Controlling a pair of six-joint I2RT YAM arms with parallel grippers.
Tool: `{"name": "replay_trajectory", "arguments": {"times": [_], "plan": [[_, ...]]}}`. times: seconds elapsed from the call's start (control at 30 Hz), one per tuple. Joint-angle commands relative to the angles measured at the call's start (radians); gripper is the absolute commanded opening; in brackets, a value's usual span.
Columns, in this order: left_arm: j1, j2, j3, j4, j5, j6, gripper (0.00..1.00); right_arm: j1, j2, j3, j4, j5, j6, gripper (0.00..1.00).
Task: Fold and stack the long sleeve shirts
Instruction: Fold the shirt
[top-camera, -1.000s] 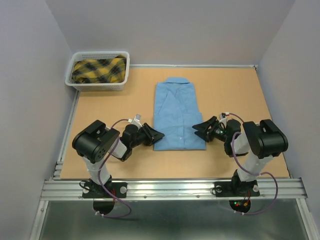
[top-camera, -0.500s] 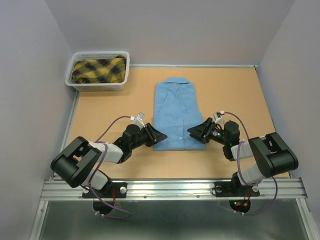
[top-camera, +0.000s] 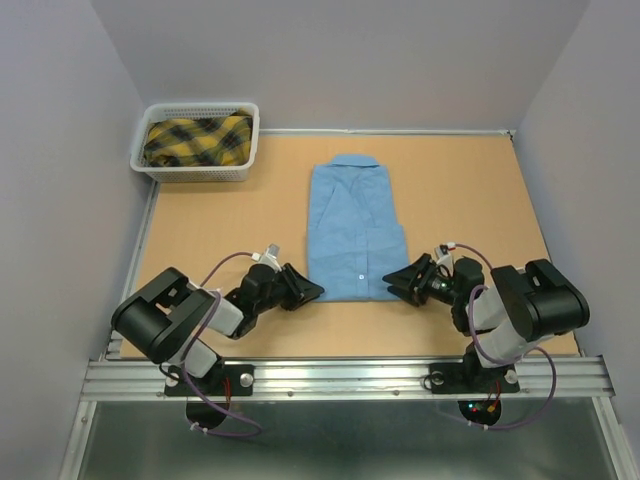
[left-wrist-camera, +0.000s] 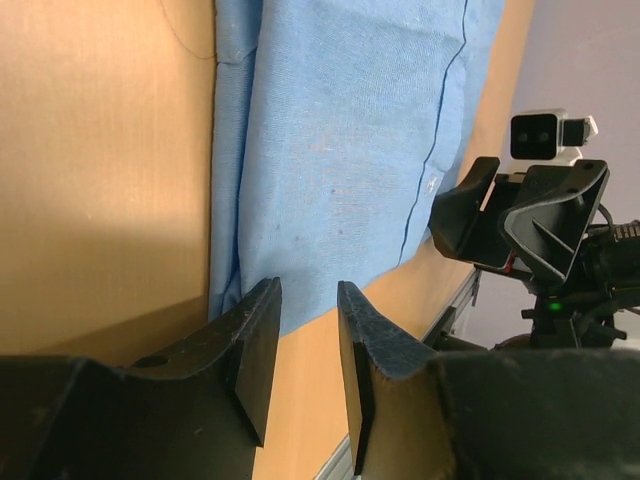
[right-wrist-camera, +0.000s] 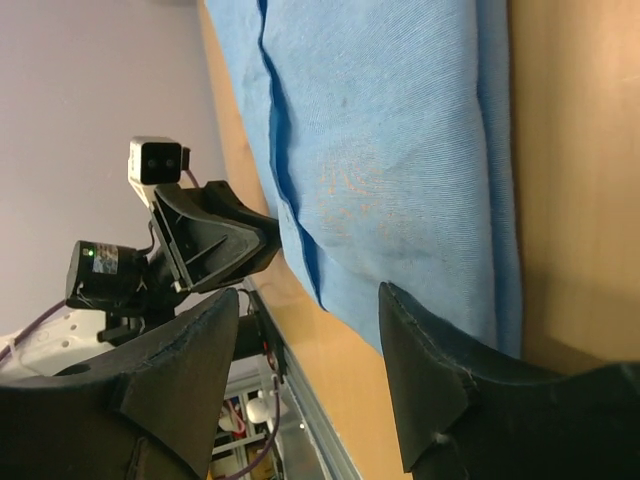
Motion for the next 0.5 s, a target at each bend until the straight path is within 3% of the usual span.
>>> {"name": "replay_trajectory", "arguments": {"times": [0.0, 0.23, 0.47], "plan": [[0.012, -0.043, -0.029, 0.023, -0.013, -0.018, 0.41, -0.043, -0.048, -0.034, 0.008, -0.011, -0.052, 0.63], [0.015, -0.163, 0.230, -0.317, -0.100, 0.199, 0.42, -0.041, -0.141, 0.168, -0.208, 0.000, -0.089, 0.63], [0.076, 0.051, 0.560, -0.389, -0.039, 0.321, 0.42, -0.043, 0.058, 0.443, -0.239, 0.020, -0.115, 0.63]]}}
